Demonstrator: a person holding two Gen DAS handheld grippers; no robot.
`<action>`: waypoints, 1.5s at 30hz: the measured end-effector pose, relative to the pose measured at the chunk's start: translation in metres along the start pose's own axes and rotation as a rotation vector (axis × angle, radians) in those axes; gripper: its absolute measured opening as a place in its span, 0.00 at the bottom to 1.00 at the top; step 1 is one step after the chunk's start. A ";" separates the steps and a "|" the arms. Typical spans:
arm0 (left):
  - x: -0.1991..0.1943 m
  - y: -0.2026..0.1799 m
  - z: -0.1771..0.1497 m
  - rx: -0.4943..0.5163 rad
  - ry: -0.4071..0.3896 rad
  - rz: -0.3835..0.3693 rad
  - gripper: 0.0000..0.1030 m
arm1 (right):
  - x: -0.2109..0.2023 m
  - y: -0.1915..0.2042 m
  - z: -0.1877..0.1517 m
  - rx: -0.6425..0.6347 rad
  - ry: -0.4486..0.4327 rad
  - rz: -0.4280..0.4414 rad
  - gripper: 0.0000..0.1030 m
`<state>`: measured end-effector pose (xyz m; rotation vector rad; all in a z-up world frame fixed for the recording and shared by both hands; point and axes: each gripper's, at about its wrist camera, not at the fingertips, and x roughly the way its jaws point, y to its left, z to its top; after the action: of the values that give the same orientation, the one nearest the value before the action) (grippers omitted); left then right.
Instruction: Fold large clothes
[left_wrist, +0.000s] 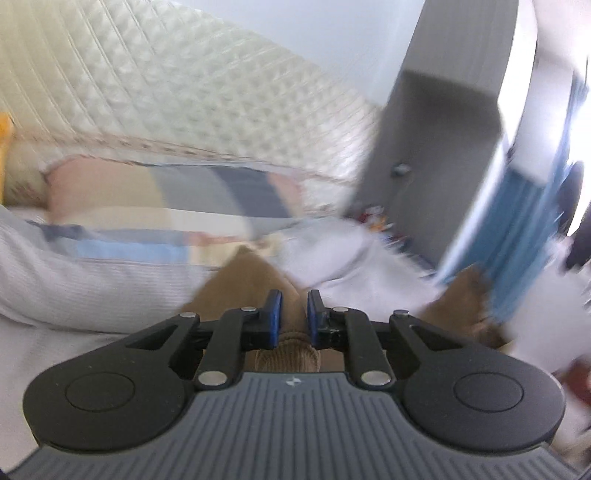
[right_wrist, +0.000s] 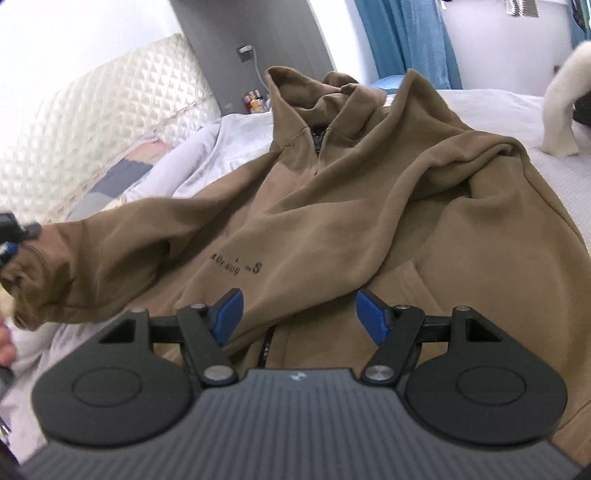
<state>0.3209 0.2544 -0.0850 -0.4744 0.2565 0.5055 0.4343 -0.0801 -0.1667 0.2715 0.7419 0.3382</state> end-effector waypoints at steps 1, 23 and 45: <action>-0.006 -0.010 0.007 -0.013 -0.003 -0.032 0.17 | -0.001 -0.003 0.001 0.019 0.001 0.007 0.68; -0.023 -0.327 -0.116 0.068 0.420 -0.696 0.17 | -0.047 -0.131 0.026 0.348 -0.163 -0.091 0.70; -0.023 -0.229 -0.168 0.353 0.618 -0.707 0.69 | -0.054 -0.170 0.019 0.403 -0.214 -0.352 0.70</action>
<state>0.4005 -0.0139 -0.1368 -0.3334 0.7223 -0.3909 0.4446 -0.2584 -0.1806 0.5395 0.6269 -0.1772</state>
